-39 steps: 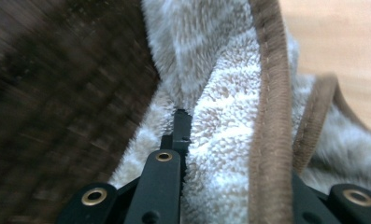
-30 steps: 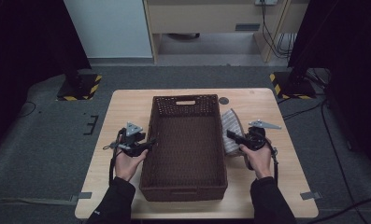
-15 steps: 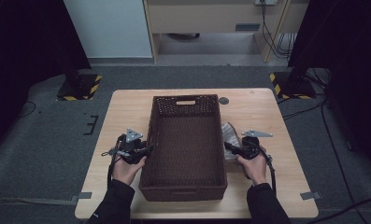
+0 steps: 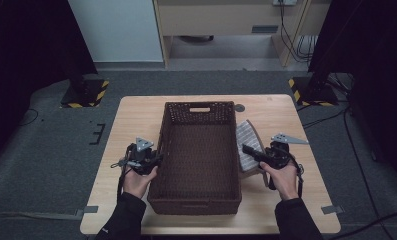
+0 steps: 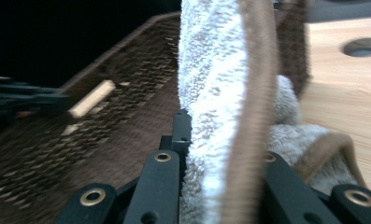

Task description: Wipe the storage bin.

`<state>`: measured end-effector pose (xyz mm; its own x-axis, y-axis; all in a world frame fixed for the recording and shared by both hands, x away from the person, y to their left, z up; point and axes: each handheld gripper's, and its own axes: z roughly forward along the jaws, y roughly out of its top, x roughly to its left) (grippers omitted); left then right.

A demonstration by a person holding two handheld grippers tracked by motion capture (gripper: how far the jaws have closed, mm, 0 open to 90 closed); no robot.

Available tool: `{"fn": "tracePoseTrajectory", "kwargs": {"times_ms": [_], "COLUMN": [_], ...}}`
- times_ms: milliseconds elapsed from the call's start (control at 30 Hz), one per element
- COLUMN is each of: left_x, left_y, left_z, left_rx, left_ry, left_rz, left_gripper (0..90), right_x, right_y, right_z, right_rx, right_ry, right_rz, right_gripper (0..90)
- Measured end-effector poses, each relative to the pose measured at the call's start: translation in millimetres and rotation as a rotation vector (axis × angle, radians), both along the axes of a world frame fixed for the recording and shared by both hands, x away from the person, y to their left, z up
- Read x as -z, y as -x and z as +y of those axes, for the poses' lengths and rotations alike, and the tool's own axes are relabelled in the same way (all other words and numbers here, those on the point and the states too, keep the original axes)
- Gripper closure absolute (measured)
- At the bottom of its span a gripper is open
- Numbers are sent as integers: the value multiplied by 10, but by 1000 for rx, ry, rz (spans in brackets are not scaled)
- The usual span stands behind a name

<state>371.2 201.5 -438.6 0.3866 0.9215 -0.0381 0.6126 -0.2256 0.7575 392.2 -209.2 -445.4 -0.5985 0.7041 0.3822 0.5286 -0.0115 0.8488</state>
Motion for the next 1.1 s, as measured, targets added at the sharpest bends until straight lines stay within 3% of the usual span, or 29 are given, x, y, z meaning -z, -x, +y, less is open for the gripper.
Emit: {"fn": "tracePoseTrajectory", "kwargs": {"times_ms": [67,167,267,400,433,500,600,700,800,900,1100], "left_x": [2,1,-1,-4,-3,-2,-2,-3,-1,2,4], "left_y": [2,0,-2,-19,-25,-33,-45,-65,-90,-112,-145], "left_z": [2,0,-5,-12,-14,-21,-28,-46,-75,-72,-64], "left_rx": [-2,-7,-14,-23,-25,-29,-34,-41,-55,-57,-51], "left_ry": [3,6,7,9,11,11,11,9,10,15,19], "left_rz": [-1,2,4,6,6,6,6,6,6,5,5], "left_gripper": [709,711,717,721,721,721,721,722,722,722,720], "right_x": [44,242,476,696,736,716,550,252,24,76,472], "right_y": [58,78,38,-27,-44,-55,-37,25,108,101,-27], "right_z": [44,67,97,137,127,111,59,-37,-2,70,104], "right_rx": [-4,11,24,56,64,72,52,39,-5,-4,30], "right_ry": [31,74,130,206,203,196,166,54,44,110,174], "right_rz": [18,52,108,149,150,151,113,43,-17,-15,93], "right_gripper": [795,797,798,796,796,795,794,795,794,795,795]}}
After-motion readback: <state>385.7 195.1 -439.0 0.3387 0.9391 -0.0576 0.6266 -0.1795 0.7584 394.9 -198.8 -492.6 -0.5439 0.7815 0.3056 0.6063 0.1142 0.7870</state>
